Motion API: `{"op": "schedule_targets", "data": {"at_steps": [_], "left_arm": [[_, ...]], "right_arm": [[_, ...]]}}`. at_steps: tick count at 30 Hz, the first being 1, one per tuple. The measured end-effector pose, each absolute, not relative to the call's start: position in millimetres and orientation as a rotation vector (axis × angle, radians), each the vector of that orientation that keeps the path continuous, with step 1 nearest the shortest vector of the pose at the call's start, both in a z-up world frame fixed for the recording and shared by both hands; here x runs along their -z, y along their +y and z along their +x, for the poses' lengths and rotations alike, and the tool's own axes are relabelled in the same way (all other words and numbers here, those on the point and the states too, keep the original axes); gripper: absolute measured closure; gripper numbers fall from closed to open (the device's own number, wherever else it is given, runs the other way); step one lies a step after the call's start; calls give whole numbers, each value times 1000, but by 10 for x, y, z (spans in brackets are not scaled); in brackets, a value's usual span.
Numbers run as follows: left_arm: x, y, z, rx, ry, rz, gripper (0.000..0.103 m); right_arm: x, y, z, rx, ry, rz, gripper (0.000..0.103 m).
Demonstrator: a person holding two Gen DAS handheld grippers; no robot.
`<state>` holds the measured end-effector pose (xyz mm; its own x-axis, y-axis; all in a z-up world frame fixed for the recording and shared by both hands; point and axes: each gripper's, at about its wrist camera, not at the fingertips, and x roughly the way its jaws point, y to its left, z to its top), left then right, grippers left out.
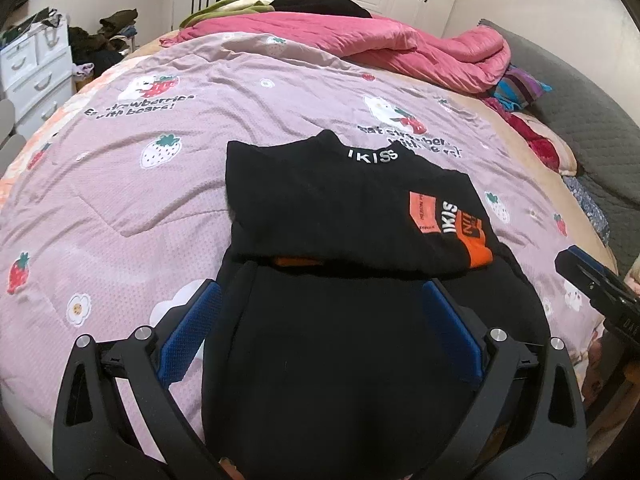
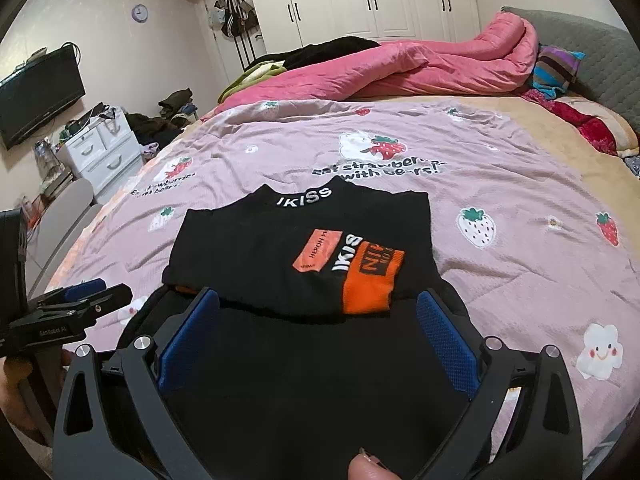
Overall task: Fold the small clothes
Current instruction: 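Move both open grippers back to the black shirt hem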
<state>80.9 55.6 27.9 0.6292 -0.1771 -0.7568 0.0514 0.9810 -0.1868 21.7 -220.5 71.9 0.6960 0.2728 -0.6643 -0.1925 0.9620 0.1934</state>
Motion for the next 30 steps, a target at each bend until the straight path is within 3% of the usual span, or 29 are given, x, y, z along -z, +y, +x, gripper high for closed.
{"op": "schedule_targets", "data": {"at_steps": [30], "left_arm": [[125, 837, 379, 76, 962, -159, 9]], "right_arm": [[-301, -2484, -123, -202, 858, 77, 4]]}}
